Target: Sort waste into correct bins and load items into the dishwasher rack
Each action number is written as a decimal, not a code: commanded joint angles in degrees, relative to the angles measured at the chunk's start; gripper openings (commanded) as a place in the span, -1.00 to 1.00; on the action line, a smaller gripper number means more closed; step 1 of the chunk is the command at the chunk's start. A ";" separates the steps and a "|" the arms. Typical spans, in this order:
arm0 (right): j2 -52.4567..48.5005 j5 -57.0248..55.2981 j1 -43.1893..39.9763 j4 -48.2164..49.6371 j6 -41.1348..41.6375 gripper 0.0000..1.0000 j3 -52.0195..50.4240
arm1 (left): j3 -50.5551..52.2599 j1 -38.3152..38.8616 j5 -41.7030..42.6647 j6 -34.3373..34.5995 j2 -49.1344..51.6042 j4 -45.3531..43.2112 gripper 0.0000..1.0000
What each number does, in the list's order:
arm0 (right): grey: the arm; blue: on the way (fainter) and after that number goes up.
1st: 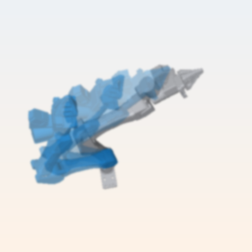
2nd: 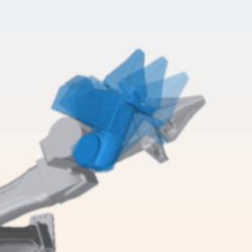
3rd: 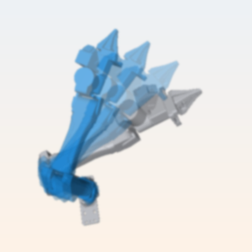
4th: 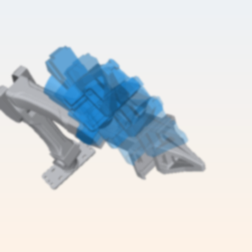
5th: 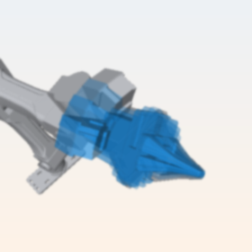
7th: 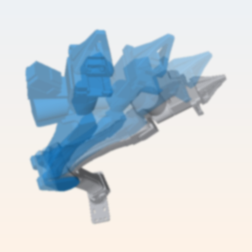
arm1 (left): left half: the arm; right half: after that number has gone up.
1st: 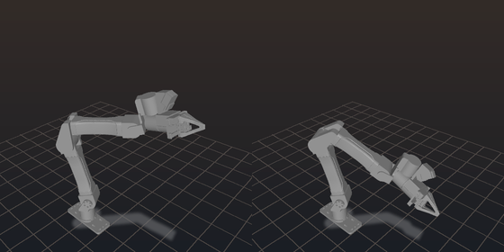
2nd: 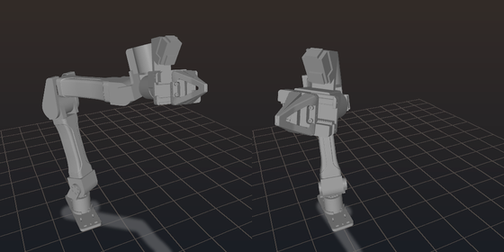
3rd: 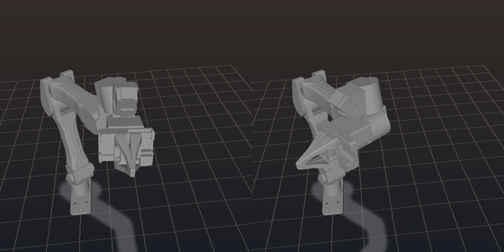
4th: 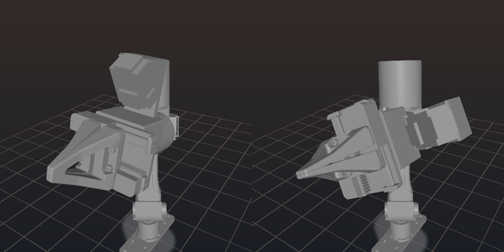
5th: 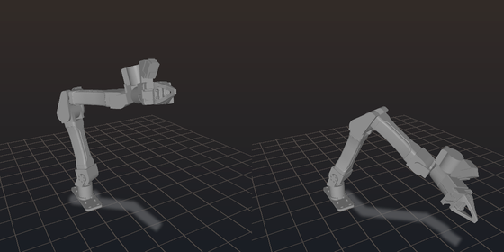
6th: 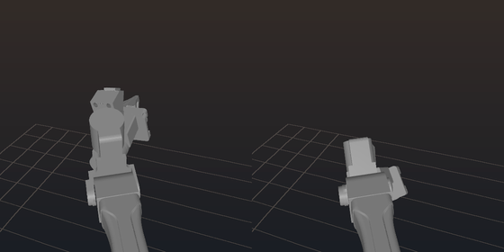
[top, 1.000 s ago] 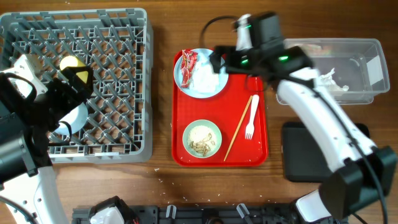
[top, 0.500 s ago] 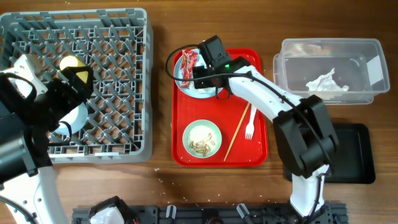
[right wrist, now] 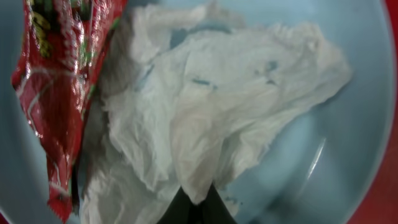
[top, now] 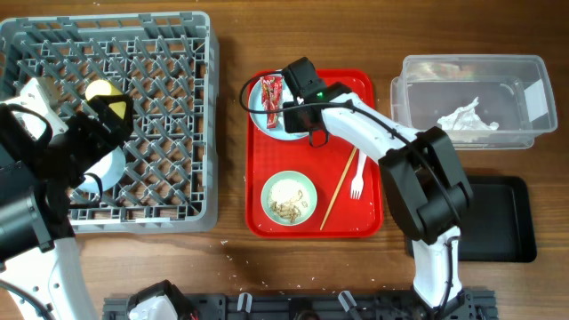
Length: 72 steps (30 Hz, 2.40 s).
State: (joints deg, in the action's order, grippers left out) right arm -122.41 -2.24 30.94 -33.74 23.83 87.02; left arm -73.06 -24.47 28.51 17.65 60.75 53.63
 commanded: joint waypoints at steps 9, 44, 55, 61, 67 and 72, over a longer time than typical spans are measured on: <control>18.62 -14.60 -4.63 -14.25 1.68 -0.91 7.91 | -0.13 0.20 -0.11 -0.52 -0.26 -0.13 0.99; 24.37 34.32 -30.93 -17.75 -20.11 0.99 5.84 | -0.13 0.20 -0.11 -0.52 -0.15 -0.13 1.00; 20.57 9.25 -6.19 -11.17 -20.63 0.99 5.73 | -0.13 0.20 -0.11 -0.52 0.00 -0.13 0.99; 9.75 4.61 0.55 -5.16 -14.78 1.00 5.62 | -0.13 0.20 -0.11 -0.52 0.00 -0.13 0.99; 0.68 3.78 0.66 -2.34 -6.47 0.99 5.62 | -0.13 0.20 -0.11 -0.52 0.00 0.02 0.99; -3.89 4.17 0.72 -2.10 -5.77 0.63 5.62 | -0.13 0.20 -0.11 -0.52 0.00 0.04 0.99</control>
State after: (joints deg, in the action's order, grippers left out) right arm -123.61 2.87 31.68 -36.23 15.64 92.99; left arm -73.06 -24.47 28.51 17.65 60.77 53.67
